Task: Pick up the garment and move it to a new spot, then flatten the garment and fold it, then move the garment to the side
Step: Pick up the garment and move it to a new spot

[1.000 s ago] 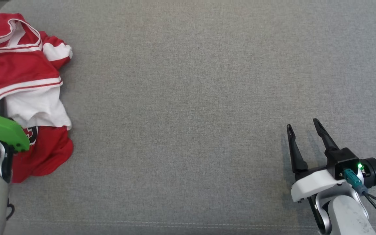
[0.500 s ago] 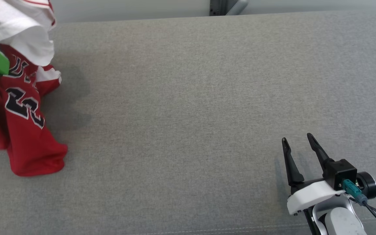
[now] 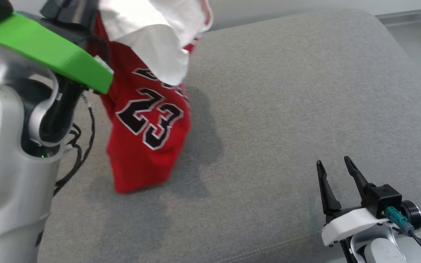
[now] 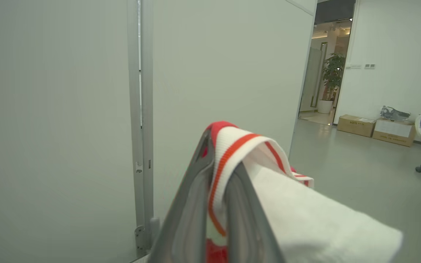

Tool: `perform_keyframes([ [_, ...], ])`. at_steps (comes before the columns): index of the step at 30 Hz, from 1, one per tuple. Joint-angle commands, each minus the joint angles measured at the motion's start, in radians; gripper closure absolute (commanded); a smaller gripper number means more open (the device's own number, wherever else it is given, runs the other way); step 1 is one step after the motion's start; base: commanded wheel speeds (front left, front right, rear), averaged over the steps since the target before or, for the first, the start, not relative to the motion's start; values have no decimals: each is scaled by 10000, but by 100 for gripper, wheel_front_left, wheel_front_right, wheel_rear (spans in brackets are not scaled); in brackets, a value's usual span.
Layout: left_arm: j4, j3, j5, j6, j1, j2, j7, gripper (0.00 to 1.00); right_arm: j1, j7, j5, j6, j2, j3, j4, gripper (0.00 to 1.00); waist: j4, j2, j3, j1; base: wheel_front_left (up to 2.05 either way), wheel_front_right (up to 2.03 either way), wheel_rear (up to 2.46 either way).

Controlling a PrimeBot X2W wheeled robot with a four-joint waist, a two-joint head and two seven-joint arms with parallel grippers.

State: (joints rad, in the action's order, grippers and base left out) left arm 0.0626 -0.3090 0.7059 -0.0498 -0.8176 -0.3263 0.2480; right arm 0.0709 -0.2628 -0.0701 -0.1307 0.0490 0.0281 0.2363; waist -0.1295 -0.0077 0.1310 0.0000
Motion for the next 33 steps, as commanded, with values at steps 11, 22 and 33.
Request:
perform_keyframes([
  [11,-13,-109,567,510,904,322,333,100,91,-32,-267,1,19,304,-109,0,-2319,77,580,0,0,0,0],
  [22,-4113,51,-884,-74,89,-183,-2347,100,412,-32,-767,0,15,1055,-175,0,-3560,77,1589,0,0,0,0],
  [33,-8366,-45,-1677,-372,-334,-299,-4818,80,-123,-32,-863,0,13,1218,198,0,-3737,77,1584,0,0,0,0],
])
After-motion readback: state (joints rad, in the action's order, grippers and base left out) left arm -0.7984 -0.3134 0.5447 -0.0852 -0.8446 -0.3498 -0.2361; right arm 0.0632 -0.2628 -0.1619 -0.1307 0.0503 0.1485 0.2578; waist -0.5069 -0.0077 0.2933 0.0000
